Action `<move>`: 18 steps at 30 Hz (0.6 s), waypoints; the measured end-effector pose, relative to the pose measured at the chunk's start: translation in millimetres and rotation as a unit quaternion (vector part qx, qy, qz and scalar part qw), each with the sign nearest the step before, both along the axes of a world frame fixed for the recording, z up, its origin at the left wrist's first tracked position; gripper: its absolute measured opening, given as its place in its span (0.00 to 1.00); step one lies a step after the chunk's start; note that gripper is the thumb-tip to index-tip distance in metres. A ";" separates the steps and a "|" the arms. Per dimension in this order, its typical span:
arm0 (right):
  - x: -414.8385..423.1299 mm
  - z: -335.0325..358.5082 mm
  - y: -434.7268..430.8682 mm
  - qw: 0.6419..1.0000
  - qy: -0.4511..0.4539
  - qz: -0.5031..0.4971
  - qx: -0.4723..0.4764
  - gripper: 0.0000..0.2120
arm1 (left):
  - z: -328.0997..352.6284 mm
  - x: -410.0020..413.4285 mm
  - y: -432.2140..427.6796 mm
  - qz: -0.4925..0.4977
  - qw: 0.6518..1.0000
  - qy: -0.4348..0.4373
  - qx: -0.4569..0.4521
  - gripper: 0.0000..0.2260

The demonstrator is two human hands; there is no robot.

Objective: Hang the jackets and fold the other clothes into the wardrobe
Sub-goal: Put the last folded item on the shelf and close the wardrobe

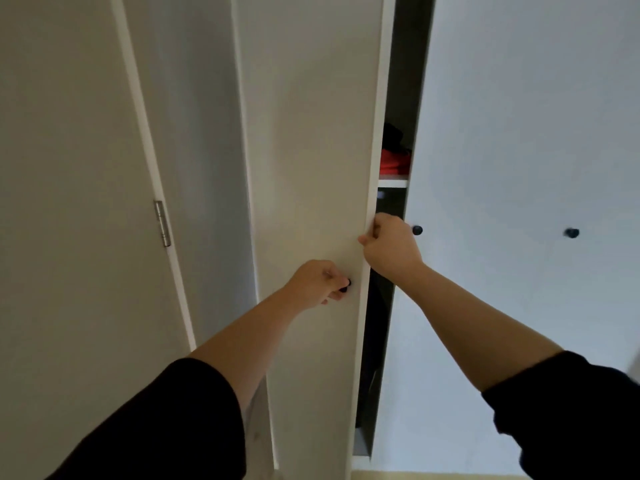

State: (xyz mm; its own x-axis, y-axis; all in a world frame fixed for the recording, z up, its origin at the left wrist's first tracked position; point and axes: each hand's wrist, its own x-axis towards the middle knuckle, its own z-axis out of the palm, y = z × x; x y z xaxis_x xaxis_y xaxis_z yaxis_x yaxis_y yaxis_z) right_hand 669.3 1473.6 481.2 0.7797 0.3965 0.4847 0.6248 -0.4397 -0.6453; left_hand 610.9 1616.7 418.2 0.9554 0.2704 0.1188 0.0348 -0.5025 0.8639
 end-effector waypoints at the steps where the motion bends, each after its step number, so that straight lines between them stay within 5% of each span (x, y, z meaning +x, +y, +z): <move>1: 12.8 0.4 -5.4 1.000 0.007 -0.003 -0.001 0.05 | 0.6 11.9 -6.1 -0.003 1.000 -0.009 0.019 0.07; 5: 68.6 0.7 -24.8 1.000 0.025 -0.014 0.004 0.06 | -7.1 64.4 -31.9 0.030 0.995 -0.058 0.073 0.10; 12: 177.0 3.6 -52.9 0.991 0.115 0.059 0.035 0.06 | -15.5 159.2 -55.7 0.106 0.989 -0.102 0.031 0.11; 18: 270.7 -25.8 -63.6 0.991 0.036 -0.039 -0.126 0.07 | -14.8 236.5 -48.0 0.133 0.983 -0.086 0.089 0.10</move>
